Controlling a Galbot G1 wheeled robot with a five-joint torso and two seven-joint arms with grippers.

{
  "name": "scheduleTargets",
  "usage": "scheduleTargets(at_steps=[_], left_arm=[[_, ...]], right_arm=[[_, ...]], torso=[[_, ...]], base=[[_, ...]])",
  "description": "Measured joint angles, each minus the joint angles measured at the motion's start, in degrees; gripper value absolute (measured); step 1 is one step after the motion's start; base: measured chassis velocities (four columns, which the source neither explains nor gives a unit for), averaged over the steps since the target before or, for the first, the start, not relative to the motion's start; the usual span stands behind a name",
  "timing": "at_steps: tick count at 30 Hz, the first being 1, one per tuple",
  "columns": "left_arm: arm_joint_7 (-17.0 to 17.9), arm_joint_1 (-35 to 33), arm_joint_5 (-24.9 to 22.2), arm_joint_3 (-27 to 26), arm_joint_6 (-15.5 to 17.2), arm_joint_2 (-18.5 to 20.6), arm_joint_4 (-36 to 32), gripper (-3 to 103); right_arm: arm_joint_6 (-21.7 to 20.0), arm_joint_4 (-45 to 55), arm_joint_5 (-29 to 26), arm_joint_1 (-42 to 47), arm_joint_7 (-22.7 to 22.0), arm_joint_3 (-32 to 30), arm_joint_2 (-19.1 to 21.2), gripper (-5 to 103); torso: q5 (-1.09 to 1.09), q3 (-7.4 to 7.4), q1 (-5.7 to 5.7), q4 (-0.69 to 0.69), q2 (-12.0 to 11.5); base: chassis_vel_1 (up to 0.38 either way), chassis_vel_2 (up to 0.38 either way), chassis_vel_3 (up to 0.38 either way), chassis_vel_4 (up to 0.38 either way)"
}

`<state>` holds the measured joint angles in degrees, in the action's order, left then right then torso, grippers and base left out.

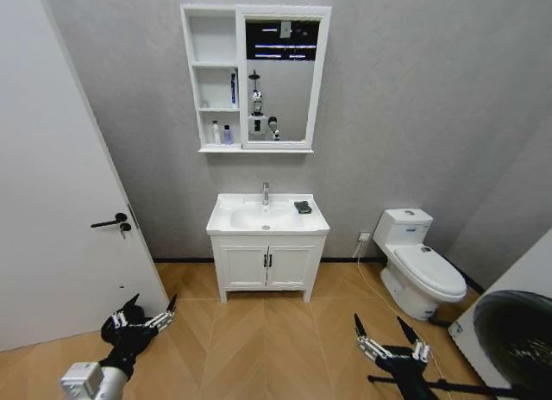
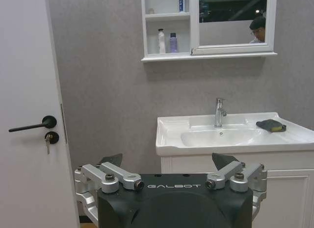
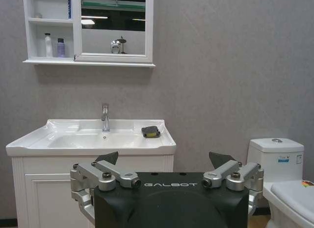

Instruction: Move facial cleanser and shampoo from washbasin to cabinet, then wipe washbasin with towel.

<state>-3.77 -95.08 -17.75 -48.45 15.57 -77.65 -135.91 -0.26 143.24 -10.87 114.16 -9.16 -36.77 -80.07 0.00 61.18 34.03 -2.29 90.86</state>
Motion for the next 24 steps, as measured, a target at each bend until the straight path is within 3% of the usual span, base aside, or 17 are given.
scheduleTargets(at_steps=[24], left_arm=[[0.0,0.0,0.0,0.0,0.0,0.0,0.0,100]], right_arm=[[0.0,0.0,0.0,0.0,0.0,0.0,0.0,100]], torso=[[0.0,0.01,0.04,0.0,-0.03]], base=[[0.0,0.0,0.0,0.0]])
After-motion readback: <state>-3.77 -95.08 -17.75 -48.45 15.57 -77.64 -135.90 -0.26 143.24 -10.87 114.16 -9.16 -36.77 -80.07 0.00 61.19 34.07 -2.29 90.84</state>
